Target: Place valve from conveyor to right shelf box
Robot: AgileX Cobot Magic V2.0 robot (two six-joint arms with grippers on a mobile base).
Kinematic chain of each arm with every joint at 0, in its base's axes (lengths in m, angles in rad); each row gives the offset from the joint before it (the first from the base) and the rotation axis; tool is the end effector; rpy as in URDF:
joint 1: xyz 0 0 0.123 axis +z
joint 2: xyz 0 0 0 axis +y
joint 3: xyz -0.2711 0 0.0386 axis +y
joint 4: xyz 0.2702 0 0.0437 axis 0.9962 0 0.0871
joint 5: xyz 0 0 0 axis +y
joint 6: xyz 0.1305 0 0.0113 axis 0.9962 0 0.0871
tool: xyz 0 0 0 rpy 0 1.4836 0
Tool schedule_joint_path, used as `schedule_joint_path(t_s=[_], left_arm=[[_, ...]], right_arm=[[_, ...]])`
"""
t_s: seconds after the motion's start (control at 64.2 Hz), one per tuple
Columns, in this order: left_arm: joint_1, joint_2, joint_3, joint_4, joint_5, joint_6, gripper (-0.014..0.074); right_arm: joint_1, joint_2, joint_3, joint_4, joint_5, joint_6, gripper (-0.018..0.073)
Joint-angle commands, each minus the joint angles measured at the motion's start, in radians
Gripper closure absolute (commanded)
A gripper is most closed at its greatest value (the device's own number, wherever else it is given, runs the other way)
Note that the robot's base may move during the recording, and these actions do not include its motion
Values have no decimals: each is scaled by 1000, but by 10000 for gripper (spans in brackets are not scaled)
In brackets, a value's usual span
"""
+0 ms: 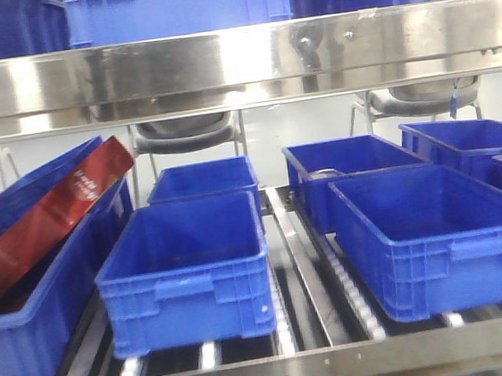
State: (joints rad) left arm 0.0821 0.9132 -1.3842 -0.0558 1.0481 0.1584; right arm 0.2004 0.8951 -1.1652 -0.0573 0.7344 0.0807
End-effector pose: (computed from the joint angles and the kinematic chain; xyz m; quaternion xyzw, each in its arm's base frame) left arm 0.2011 0.0102 0.4611 0.0332 0.8565 0.0340 0.5140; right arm 0.2274 0.0411 0.4247 -0.0562 0.8249 0.0511 0.5602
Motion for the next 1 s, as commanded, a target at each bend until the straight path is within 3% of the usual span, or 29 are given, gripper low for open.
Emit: schedule_joint_path(t_s=[0.0,0.981], left_arm=[[-1,-7,-7,-4,-51,-6,707],[-1,-6,-7,-4,-51,-6,707]], right_arm=[[1,-9,-12,-11,-71,0,722],[1,-9,-12,-11,-71,0,722]])
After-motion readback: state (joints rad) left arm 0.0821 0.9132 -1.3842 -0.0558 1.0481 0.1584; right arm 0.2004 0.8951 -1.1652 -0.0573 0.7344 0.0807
